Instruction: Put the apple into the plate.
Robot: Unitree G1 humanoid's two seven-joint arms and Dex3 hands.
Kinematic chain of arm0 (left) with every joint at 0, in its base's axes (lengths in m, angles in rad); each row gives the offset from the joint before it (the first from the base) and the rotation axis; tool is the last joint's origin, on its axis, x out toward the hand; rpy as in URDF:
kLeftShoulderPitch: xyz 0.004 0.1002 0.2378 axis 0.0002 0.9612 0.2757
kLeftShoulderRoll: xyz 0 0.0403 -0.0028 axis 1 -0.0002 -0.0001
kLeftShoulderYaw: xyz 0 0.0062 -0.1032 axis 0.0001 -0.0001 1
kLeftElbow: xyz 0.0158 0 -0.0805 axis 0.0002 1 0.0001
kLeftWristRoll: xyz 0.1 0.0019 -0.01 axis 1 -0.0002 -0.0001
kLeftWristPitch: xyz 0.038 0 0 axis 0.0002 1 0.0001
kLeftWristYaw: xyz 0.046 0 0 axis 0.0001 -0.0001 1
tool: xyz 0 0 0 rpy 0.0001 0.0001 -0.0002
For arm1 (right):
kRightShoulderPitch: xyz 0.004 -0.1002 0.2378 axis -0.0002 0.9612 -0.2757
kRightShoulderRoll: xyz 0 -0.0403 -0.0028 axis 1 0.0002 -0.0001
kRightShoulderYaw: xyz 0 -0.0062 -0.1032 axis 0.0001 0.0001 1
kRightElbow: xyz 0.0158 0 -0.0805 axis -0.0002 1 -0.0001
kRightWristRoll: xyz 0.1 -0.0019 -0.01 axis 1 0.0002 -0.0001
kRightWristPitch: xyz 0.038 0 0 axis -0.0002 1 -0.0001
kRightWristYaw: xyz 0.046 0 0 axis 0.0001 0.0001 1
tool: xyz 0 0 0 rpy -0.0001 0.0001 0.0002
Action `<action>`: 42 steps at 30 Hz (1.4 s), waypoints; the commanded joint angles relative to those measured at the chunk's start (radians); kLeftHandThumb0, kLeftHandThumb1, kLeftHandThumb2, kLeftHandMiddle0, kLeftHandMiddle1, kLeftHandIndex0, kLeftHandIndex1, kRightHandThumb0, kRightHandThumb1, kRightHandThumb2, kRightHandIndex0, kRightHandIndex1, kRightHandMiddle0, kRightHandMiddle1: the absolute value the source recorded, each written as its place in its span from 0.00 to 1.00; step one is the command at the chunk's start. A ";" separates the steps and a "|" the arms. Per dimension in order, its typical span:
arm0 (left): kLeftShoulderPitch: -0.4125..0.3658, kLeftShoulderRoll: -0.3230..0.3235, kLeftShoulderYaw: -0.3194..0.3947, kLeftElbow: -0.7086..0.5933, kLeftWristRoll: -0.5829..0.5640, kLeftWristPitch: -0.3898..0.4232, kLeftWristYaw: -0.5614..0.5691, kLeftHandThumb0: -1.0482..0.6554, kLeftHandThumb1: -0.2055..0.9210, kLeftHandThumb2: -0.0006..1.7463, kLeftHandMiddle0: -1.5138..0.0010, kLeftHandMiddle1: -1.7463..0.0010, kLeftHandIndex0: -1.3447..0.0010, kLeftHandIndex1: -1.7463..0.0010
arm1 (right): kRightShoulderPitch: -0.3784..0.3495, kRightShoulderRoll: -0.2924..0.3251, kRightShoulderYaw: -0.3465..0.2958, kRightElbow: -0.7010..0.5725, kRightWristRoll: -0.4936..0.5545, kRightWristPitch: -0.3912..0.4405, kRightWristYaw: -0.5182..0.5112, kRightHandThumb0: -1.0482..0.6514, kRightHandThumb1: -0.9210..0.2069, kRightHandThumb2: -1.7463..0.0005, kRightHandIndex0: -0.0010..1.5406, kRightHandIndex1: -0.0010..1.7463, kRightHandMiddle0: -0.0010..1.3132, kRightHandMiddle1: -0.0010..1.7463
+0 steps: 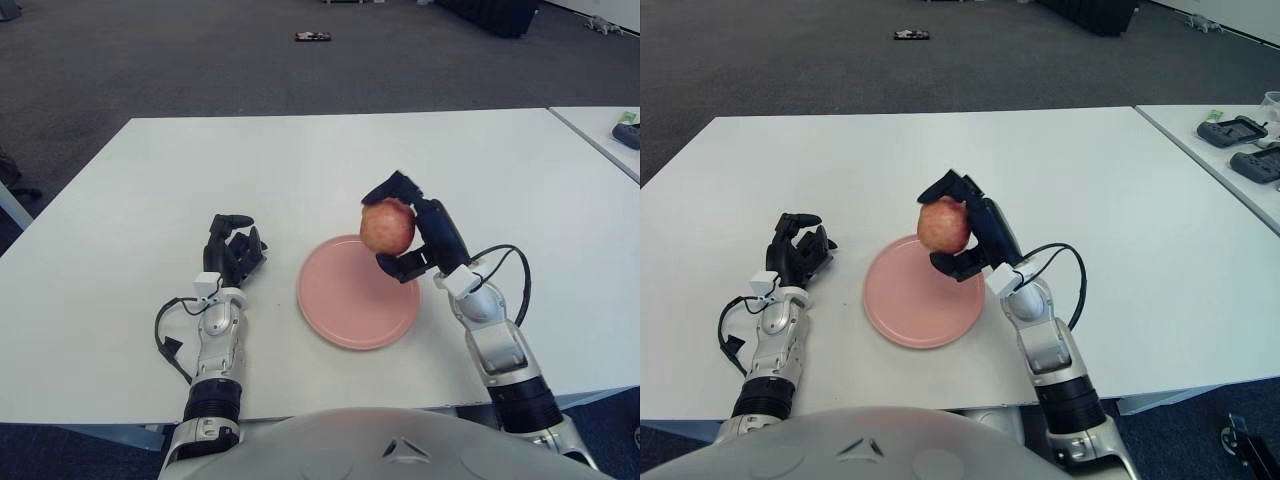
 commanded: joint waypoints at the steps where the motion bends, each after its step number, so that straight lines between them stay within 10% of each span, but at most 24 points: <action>1: 0.030 -0.006 -0.002 0.032 0.003 0.035 0.006 0.39 0.78 0.50 0.54 0.00 0.74 0.00 | -0.050 -0.041 0.020 -0.008 0.038 0.024 0.095 0.62 0.81 0.06 0.56 0.96 0.46 1.00; 16: 0.030 -0.009 0.002 0.033 0.013 0.035 0.020 0.39 0.80 0.48 0.54 0.00 0.75 0.00 | -0.068 -0.092 0.119 -0.024 -0.054 0.133 0.263 0.62 0.80 0.07 0.57 0.94 0.46 1.00; 33: 0.031 -0.013 0.009 0.034 -0.001 0.034 0.015 0.39 0.81 0.48 0.55 0.00 0.76 0.00 | -0.058 -0.135 0.165 -0.013 -0.346 0.138 0.203 0.61 0.75 0.11 0.53 0.99 0.46 0.93; 37: 0.031 -0.013 0.010 0.036 -0.004 0.033 0.014 0.39 0.81 0.48 0.55 0.00 0.76 0.00 | -0.058 -0.141 0.171 -0.013 -0.378 0.151 0.202 0.73 0.46 0.32 0.34 1.00 0.20 0.89; 39: 0.030 -0.011 0.009 0.038 -0.001 0.033 0.016 0.39 0.81 0.48 0.55 0.00 0.76 0.00 | -0.061 -0.147 0.173 -0.009 -0.385 0.141 0.201 0.54 0.52 0.35 0.14 0.96 0.08 0.81; 42: 0.029 -0.008 0.007 0.040 0.004 0.034 0.017 0.39 0.81 0.48 0.55 0.00 0.76 0.00 | -0.072 -0.152 0.178 -0.016 -0.395 0.136 0.207 0.38 0.49 0.41 0.04 0.60 0.03 0.60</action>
